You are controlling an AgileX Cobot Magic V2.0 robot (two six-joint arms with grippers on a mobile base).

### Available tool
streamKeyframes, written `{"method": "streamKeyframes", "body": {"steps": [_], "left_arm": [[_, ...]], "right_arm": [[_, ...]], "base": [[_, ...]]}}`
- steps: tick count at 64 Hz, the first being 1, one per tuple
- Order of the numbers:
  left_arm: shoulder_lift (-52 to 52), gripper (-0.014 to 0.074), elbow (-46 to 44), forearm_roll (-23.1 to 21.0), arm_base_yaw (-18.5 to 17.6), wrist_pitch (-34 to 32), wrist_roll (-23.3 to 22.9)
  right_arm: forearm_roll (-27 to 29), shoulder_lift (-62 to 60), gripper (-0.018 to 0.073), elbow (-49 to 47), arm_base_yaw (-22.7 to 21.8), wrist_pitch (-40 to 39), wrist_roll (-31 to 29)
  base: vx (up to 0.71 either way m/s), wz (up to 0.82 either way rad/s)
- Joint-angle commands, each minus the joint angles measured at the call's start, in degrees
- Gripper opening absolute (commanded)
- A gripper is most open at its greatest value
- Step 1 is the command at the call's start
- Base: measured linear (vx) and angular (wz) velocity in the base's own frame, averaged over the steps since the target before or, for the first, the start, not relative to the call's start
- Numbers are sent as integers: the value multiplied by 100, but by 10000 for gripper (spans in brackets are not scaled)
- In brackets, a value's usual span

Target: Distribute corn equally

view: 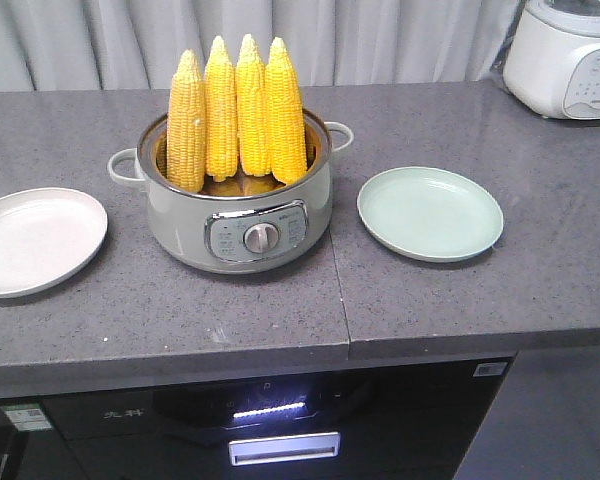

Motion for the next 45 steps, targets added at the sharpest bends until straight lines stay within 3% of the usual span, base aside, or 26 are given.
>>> {"method": "streamKeyframes", "body": {"steps": [1,45], "left_arm": [[-148,-6,167,-2,-1,-404,-65],[-148,-6,167,-2,-1,-404,-65]], "right_arm": [[-41,-31,-8,80,-17,-431,-27],[-41,-31,-8,80,-17,-431,-27]], "base": [[11,5],[8,2]]}}
